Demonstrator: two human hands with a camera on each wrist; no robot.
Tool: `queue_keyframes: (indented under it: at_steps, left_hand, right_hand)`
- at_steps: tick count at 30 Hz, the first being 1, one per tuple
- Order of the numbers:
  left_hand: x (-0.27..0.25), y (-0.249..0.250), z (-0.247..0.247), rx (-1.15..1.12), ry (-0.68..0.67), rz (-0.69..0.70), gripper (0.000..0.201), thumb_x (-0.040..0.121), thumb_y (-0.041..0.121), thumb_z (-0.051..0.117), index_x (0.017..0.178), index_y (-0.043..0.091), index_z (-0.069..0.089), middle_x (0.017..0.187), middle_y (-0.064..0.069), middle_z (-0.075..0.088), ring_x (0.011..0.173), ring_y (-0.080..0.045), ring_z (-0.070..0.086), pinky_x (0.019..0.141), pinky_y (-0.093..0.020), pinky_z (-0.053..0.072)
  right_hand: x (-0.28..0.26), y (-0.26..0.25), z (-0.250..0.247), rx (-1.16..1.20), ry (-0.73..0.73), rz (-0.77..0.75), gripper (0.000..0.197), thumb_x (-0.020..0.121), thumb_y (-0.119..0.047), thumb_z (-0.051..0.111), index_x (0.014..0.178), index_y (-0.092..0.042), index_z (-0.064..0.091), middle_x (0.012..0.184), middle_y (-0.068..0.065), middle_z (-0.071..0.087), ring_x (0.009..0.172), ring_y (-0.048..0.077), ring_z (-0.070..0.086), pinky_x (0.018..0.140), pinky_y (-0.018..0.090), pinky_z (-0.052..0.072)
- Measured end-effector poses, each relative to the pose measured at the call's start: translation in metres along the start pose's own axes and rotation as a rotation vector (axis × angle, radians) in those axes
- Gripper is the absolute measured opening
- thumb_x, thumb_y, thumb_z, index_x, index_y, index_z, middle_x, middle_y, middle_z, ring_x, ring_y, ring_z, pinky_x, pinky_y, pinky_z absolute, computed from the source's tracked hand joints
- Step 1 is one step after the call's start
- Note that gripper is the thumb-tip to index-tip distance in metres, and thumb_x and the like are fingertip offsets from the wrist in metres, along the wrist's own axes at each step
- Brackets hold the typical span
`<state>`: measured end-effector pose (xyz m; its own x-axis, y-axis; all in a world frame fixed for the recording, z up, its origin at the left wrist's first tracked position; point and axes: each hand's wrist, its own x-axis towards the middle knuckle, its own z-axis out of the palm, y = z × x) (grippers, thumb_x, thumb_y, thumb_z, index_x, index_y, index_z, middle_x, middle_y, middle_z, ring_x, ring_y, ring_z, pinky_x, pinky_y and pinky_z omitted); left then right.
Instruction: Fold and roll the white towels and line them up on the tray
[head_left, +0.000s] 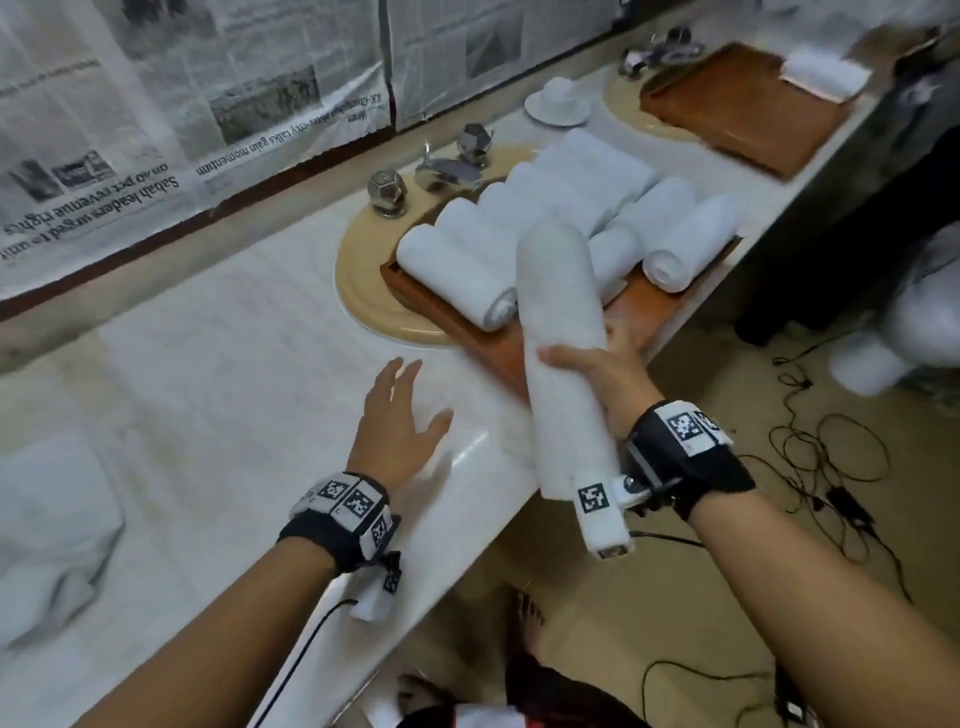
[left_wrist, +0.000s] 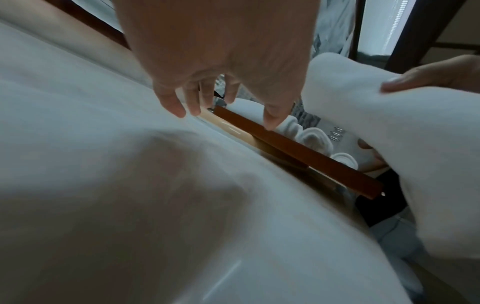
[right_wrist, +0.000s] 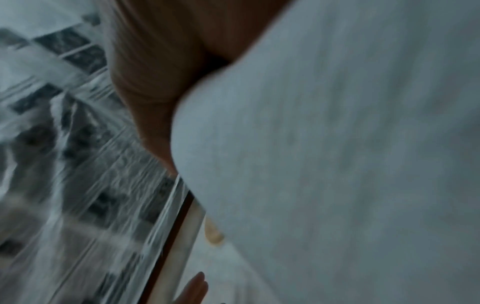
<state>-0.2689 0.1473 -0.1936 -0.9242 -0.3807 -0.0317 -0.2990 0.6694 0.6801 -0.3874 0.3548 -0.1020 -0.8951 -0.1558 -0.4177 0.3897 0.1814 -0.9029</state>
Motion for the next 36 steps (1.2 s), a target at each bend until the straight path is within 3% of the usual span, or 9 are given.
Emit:
queue_keyframes:
  at_steps: [6, 9, 12, 16, 21, 25, 29, 31, 36]
  left_hand:
    - [0.064, 0.079, 0.041, 0.077, -0.099, 0.416, 0.074, 0.082, 0.057, 0.047, 0.137, 0.009, 0.051, 0.148, -0.016, 0.039, 0.132, -0.034, 0.041, 0.107, -0.048, 0.037]
    - [0.079, 0.092, 0.049, -0.148, -0.208, 0.367, 0.063, 0.087, 0.052, 0.043, 0.135, 0.012, 0.055, 0.144, -0.006, 0.049, 0.134, -0.022, 0.043, 0.11, -0.049, 0.034]
    - [0.07, 0.104, 0.052, -0.484, -0.245, 0.309, 0.05, 0.09, 0.05, 0.05, 0.134, 0.026, 0.056, 0.142, 0.01, 0.05, 0.135, -0.005, 0.041, 0.112, -0.03, 0.034]
    - [0.056, 0.111, 0.057, -0.497, -0.233, 0.309, 0.07, 0.07, 0.052, 0.076, 0.131, 0.051, 0.041, 0.143, 0.024, 0.042, 0.135, 0.003, 0.036, 0.11, -0.026, 0.034]
    - [0.069, 0.112, 0.063, -0.245, -0.137, 0.458, 0.077, 0.068, 0.043, 0.077, 0.136, 0.023, 0.047, 0.143, 0.004, 0.044, 0.134, -0.007, 0.038, 0.111, -0.024, 0.032]
    - [0.069, 0.109, 0.07, -0.166, -0.094, 0.522, 0.074, 0.071, 0.024, 0.081, 0.136, 0.017, 0.047, 0.146, -0.003, 0.04, 0.134, -0.007, 0.036, 0.103, -0.007, 0.029]
    - [0.073, 0.11, 0.073, -0.183, -0.049, 0.49, 0.072, 0.071, 0.014, 0.081, 0.135, 0.014, 0.047, 0.141, -0.001, 0.042, 0.116, -0.002, 0.044, 0.092, -0.002, 0.033]
    - [0.072, 0.107, 0.079, -0.152, -0.05, 0.483, 0.074, 0.072, 0.015, 0.079, 0.137, 0.016, 0.044, 0.139, 0.003, 0.041, 0.106, -0.001, 0.045, 0.089, -0.006, 0.035]
    - [0.071, 0.095, 0.097, 0.029, 0.035, 0.525, 0.071, 0.075, 0.023, 0.072, 0.136, 0.011, 0.038, 0.135, -0.019, 0.046, 0.124, -0.026, 0.043, 0.106, -0.022, 0.028]
  right_hand:
    - [0.064, -0.008, -0.031, 0.298, 0.284, 0.205, 0.104, 0.066, -0.04, 0.081, 0.144, -0.015, 0.016, 0.135, 0.01, 0.047, 0.112, 0.031, 0.055, 0.094, 0.047, 0.049]
    - [0.085, -0.008, -0.036, 0.304, 0.358, 0.28, 0.099, 0.069, -0.041, 0.078, 0.142, -0.015, 0.016, 0.139, 0.013, 0.041, 0.117, 0.035, 0.049, 0.099, 0.052, 0.044]
    - [0.094, -0.009, -0.03, 0.291, 0.388, 0.237, 0.09, 0.08, -0.029, 0.072, 0.147, -0.014, 0.013, 0.144, 0.016, 0.035, 0.122, 0.037, 0.047, 0.102, 0.051, 0.042]
    - [0.098, -0.011, -0.015, 0.146, 0.426, 0.204, 0.086, 0.087, -0.033, 0.062, 0.151, -0.017, 0.006, 0.151, 0.018, 0.022, 0.131, 0.037, 0.037, 0.108, 0.046, 0.037]
    - [0.099, 0.007, -0.032, -0.369, 0.481, 0.037, 0.08, 0.085, -0.048, 0.056, 0.149, -0.016, 0.021, 0.148, 0.009, 0.022, 0.129, 0.035, 0.024, 0.109, 0.05, 0.027]
    - [0.108, 0.018, -0.036, -0.063, 0.4, 0.167, 0.09, 0.086, -0.051, 0.059, 0.154, -0.021, 0.008, 0.153, 0.019, 0.018, 0.135, 0.041, 0.028, 0.11, 0.048, 0.031]
    - [0.109, 0.016, -0.03, -0.046, 0.344, 0.159, 0.092, 0.088, -0.047, 0.059, 0.155, -0.025, -0.001, 0.153, 0.022, 0.012, 0.132, 0.041, 0.033, 0.105, 0.044, 0.035]
    - [0.111, 0.017, -0.027, -0.074, 0.336, 0.16, 0.09, 0.09, -0.048, 0.056, 0.154, -0.027, -0.003, 0.152, 0.025, 0.013, 0.132, 0.042, 0.032, 0.106, 0.045, 0.033]
    - [0.114, 0.021, -0.023, -0.117, 0.321, 0.127, 0.085, 0.093, -0.049, 0.049, 0.154, -0.027, -0.005, 0.15, 0.026, 0.018, 0.127, 0.044, 0.039, 0.102, 0.043, 0.036]
